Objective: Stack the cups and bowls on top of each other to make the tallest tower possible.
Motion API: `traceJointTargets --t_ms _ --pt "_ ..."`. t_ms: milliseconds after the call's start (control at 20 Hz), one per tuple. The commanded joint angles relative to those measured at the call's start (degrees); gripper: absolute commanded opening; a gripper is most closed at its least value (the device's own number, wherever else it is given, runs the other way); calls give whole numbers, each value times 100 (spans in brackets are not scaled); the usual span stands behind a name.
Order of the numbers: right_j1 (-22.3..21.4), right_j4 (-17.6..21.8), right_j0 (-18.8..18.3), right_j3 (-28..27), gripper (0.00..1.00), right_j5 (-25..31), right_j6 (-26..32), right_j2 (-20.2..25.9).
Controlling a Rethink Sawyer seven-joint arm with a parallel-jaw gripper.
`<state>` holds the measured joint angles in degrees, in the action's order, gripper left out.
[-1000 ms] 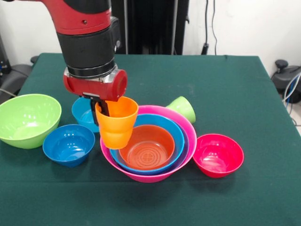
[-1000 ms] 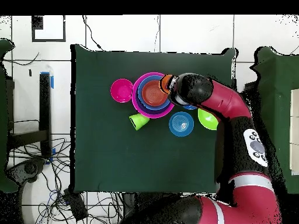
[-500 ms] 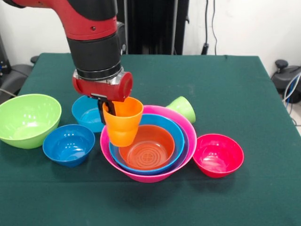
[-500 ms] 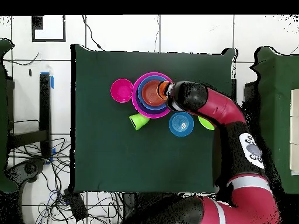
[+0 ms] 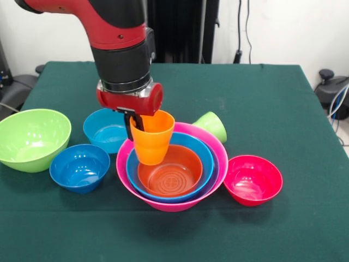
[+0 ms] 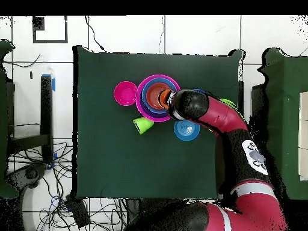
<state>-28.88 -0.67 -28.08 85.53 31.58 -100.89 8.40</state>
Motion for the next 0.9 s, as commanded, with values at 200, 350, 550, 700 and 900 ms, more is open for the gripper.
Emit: traceJointTargets --t_ms 200,350,550,700,900 --pt "103 -83 143 373 0 -472 -605 556" --pt "93 -111 168 446 0 -555 -667 578" --pt "129 -146 207 464 0 -685 -747 604" --pt "180 -150 214 400 0 -721 -741 607" --pt "237 -178 254 272 0 -710 -746 595"
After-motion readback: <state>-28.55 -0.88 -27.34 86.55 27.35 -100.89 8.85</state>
